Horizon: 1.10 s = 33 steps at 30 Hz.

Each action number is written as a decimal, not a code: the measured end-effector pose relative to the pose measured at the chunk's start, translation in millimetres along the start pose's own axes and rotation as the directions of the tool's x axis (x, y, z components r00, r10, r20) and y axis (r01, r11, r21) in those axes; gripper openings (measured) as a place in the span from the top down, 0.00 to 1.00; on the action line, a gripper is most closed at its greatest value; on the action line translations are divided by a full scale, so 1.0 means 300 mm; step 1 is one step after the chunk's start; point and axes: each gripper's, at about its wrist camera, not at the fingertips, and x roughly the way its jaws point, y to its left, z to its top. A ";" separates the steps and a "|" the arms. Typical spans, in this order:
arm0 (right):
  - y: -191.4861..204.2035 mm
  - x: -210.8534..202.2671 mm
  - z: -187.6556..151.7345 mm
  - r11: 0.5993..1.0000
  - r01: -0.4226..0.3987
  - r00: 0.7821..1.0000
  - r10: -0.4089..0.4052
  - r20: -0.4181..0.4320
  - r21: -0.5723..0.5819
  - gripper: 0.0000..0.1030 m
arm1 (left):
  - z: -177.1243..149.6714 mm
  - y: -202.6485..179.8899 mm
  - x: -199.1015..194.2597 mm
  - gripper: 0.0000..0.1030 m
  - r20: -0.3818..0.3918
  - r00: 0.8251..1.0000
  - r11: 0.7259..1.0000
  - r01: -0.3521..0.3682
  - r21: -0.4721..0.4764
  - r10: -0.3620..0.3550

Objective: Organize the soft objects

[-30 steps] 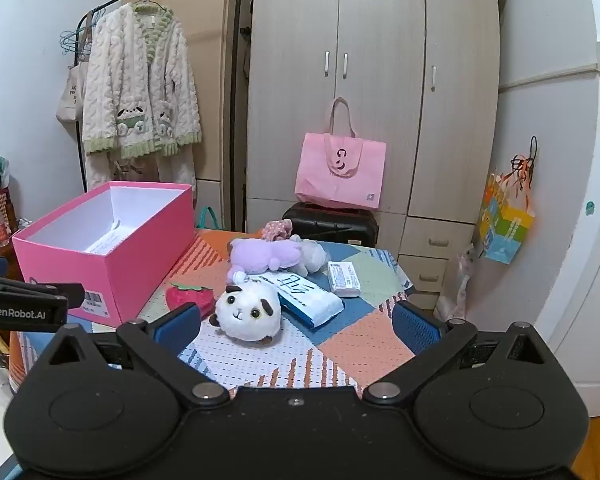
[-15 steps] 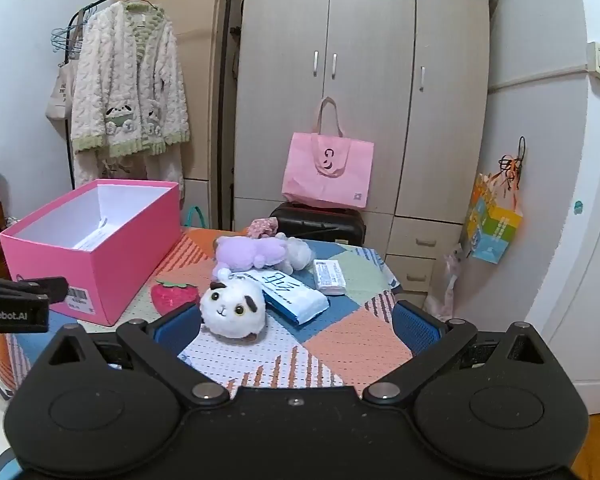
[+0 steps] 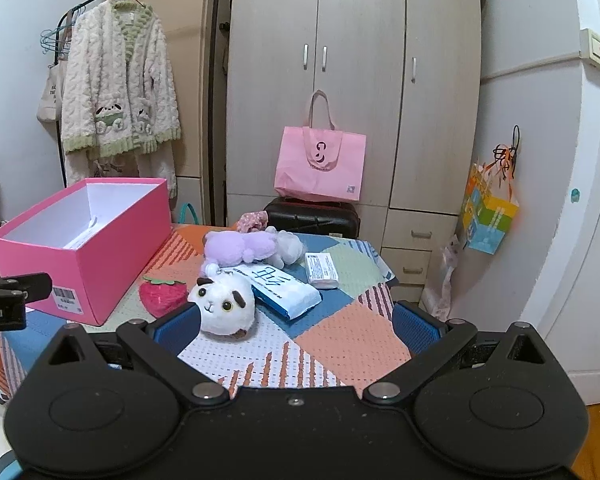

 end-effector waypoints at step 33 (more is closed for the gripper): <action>0.000 -0.012 -0.019 1.000 0.007 1.000 -0.007 0.003 -0.006 0.00 | -0.032 -0.001 0.007 0.00 -0.018 1.000 1.000 0.004 0.009 -0.003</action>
